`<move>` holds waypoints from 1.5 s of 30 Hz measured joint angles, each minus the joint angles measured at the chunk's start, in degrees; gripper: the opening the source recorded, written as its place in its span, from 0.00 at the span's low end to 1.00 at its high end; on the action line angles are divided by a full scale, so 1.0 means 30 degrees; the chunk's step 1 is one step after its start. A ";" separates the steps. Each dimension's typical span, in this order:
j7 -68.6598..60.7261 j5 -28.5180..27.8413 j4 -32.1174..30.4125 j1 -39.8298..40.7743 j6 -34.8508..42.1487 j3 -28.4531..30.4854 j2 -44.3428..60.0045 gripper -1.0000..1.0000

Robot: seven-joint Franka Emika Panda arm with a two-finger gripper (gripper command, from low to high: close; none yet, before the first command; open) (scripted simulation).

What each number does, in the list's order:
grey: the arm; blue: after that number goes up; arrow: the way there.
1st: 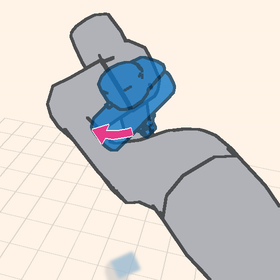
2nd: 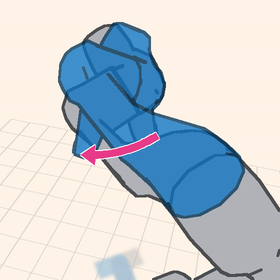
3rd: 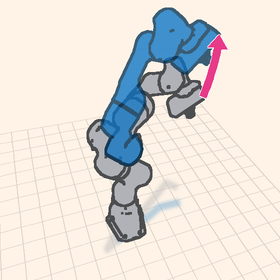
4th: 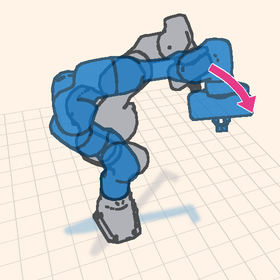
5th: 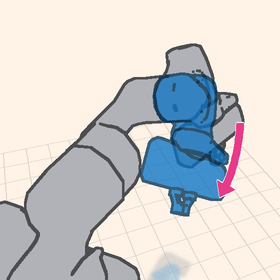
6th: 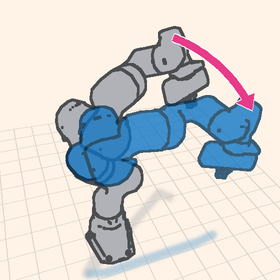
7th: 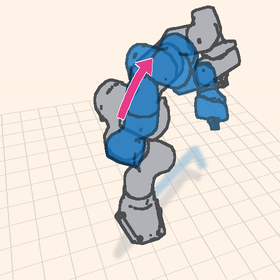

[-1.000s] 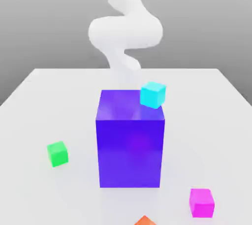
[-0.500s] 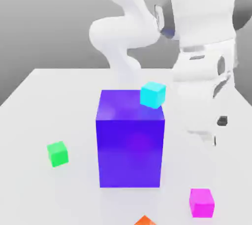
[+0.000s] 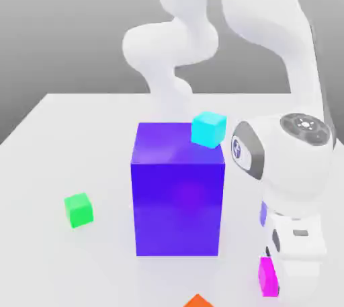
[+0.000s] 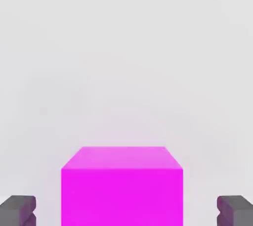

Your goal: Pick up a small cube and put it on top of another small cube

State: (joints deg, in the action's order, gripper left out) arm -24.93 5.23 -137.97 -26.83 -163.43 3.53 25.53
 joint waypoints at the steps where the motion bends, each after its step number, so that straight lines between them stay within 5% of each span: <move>1: 0.0002 -0.0002 0.0000 0.0001 0.0010 0.0000 -0.0001 0.00; 10: 0.0509 -0.0747 -0.0350 -0.0426 0.2320 0.0540 -0.2712 0.00; 23: -0.1107 -0.4598 0.1572 0.1376 0.2915 0.4397 -0.3087 0.00; 39: -0.6995 -0.9445 -0.7779 0.9519 0.3794 1.1337 -1.2553 0.00; 45: -1.0077 -0.6498 -0.9297 0.8273 0.2936 1.3501 -1.2537 0.00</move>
State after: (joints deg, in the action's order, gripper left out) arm -55.16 -14.26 -165.86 -2.01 -154.62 44.03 -12.08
